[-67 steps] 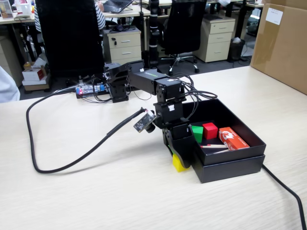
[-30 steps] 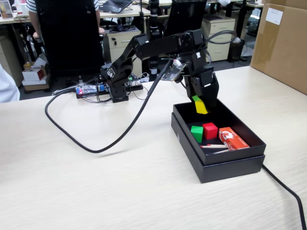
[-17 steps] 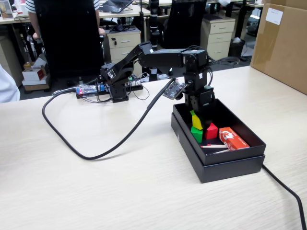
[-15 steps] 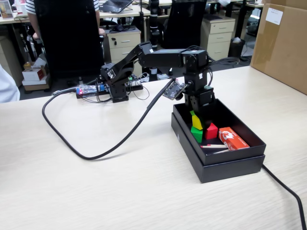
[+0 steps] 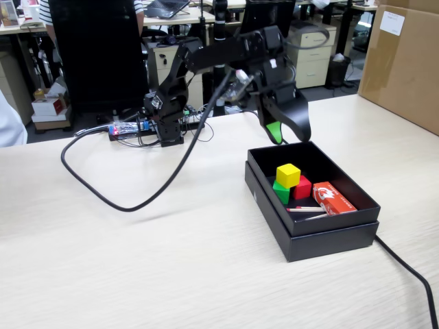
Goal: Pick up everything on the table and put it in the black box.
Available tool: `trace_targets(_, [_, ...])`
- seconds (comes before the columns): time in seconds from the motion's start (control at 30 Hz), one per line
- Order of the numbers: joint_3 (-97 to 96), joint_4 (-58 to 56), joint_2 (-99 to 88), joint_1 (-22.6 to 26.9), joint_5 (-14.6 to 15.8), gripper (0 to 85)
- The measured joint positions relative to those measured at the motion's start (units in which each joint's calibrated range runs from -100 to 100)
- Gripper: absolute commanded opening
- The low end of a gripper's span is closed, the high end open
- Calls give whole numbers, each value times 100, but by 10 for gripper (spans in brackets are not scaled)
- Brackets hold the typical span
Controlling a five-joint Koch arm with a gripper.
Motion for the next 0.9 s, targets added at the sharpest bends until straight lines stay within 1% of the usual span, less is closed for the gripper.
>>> trace_targets(0.03, [-192, 15, -414, -34, 5, 468])
trace_targets(0.1, [-639, 39, -1256, -142, 0, 497])
trace_targets(0.17, [-1278, 163, -2317, -317, -34, 503])
trace_targets(0.33, [-4153, 890, -4828, -830, -225, 505])
trace_targets(0.43, [-5988, 1587, -6278, -1006, -366, 503])
trace_targets(0.53, [-7458, 2214, -7534, -1148, -440, 505])
trace_targets(0.73, [-9630, 3190, -9307, -1314, -503, 505])
trace_targets(0.9, [-10726, 3941, -9890, -1431, -630, 521])
